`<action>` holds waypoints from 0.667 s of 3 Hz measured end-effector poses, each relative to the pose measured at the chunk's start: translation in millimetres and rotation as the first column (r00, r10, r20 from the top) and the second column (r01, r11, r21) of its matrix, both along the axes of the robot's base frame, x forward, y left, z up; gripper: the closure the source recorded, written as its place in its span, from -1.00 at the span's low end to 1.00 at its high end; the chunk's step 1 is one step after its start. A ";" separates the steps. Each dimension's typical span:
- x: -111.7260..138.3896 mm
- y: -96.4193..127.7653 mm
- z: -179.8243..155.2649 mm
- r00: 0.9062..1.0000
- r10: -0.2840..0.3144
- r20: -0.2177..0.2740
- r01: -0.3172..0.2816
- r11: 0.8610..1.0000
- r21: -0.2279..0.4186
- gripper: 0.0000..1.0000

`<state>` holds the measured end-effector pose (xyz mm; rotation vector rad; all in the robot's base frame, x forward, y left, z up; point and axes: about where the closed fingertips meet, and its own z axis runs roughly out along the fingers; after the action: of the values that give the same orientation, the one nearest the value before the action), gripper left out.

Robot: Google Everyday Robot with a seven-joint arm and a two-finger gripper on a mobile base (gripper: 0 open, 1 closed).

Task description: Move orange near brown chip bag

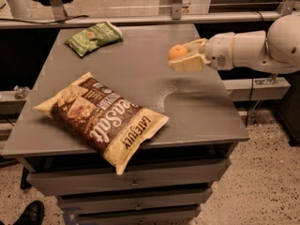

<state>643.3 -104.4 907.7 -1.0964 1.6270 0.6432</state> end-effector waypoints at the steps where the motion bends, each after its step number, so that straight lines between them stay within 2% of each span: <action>1: -4.6 8.9 -6.0 0.998 0.060 -0.030 -0.061 0.998 -0.023 1.00; 2: -29.4 12.9 -18.1 0.988 0.126 -0.084 -0.131 0.990 -0.059 1.00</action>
Offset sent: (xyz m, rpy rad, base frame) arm -0.0770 0.0091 -0.0470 -0.1323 0.1795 0.2182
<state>613.9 -91.5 889.6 -1.2441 1.6654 0.7315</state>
